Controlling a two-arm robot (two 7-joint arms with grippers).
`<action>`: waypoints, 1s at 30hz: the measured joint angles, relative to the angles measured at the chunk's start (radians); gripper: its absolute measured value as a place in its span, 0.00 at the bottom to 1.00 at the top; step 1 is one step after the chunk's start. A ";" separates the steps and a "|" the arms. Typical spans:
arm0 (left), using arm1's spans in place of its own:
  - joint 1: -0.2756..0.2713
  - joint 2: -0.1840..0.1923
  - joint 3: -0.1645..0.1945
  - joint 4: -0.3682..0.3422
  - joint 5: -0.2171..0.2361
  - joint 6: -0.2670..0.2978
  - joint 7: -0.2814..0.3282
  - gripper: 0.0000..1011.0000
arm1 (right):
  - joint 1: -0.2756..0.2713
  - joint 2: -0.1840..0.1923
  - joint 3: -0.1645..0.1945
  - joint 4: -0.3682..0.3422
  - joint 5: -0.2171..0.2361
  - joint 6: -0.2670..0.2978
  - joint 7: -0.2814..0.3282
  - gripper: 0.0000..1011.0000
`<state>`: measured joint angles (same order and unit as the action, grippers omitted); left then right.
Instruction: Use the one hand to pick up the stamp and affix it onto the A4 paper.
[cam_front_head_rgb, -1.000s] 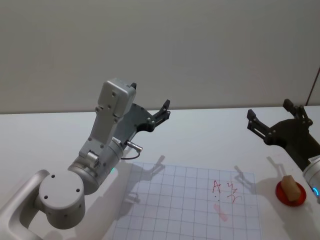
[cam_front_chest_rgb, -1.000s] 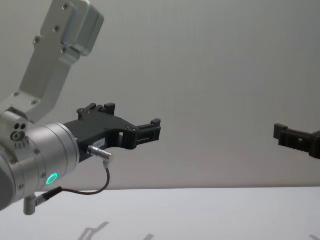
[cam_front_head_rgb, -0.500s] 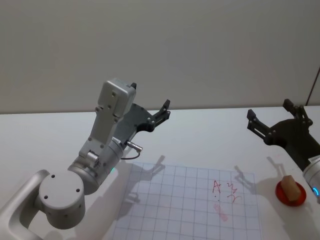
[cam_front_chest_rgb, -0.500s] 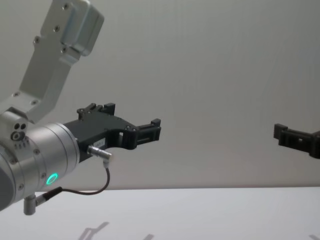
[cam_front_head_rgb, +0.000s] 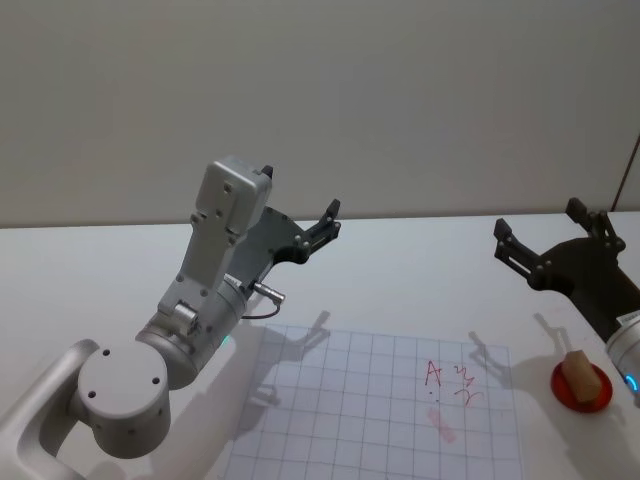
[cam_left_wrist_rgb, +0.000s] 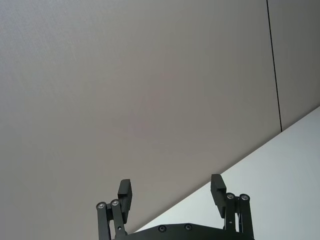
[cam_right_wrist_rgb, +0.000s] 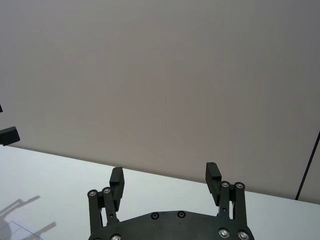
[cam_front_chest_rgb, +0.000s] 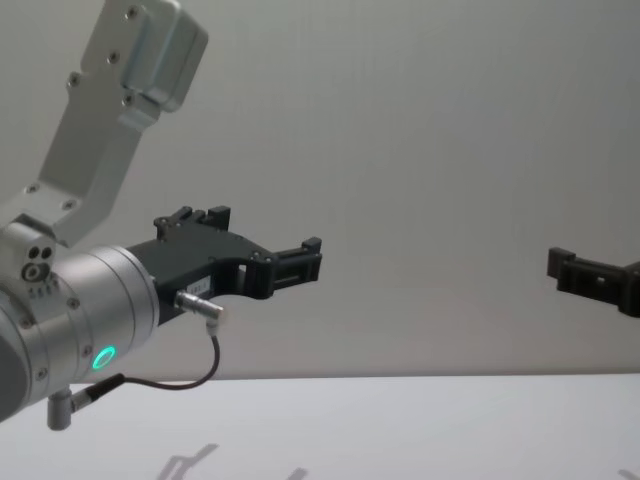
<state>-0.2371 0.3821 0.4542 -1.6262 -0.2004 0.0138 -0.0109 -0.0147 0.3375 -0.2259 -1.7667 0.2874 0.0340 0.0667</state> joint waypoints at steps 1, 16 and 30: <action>0.000 0.000 0.000 0.000 0.000 0.000 0.000 0.99 | 0.000 0.000 0.000 0.000 0.000 0.000 0.000 0.99; 0.000 0.000 0.000 0.000 0.000 0.000 0.000 0.99 | 0.000 0.000 0.000 0.000 0.000 0.000 0.000 0.99; 0.000 0.000 0.000 0.000 0.000 0.000 0.000 0.99 | -0.021 0.016 0.009 -0.011 0.008 0.004 -0.010 0.99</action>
<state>-0.2371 0.3821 0.4542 -1.6262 -0.2004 0.0138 -0.0109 -0.0356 0.3536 -0.2172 -1.7778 0.2951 0.0384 0.0570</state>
